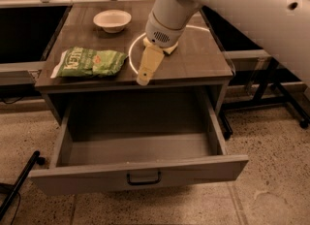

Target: Place green jalapeno chip bag into top drawer

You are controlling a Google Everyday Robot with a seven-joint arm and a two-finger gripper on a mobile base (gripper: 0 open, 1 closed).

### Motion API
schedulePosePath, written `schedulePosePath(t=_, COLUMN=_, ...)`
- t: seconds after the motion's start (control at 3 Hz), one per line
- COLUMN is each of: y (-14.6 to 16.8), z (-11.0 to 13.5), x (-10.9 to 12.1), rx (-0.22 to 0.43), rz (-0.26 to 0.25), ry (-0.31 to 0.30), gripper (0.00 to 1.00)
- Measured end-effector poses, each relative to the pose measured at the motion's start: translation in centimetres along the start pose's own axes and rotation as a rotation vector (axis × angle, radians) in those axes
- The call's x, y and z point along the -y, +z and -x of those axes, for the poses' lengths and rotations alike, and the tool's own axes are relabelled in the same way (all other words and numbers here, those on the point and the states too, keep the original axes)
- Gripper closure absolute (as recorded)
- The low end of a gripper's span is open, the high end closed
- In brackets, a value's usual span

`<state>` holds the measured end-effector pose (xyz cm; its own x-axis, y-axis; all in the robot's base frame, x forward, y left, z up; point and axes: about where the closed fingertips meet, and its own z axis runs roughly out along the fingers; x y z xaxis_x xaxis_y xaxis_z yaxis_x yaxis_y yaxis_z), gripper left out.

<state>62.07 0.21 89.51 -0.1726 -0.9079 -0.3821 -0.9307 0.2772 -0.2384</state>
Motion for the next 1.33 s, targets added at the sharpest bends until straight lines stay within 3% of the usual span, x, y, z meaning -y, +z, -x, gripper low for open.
schedulePosePath(t=0.67, y=0.5, z=1.3, x=0.3, rx=0.027, rz=0.0, ry=-0.019, gripper=0.0)
schedulePosePath(t=1.33, y=2.3, z=5.8, x=1.4, rx=0.071, rz=-0.006, ry=-0.099, gripper=0.0)
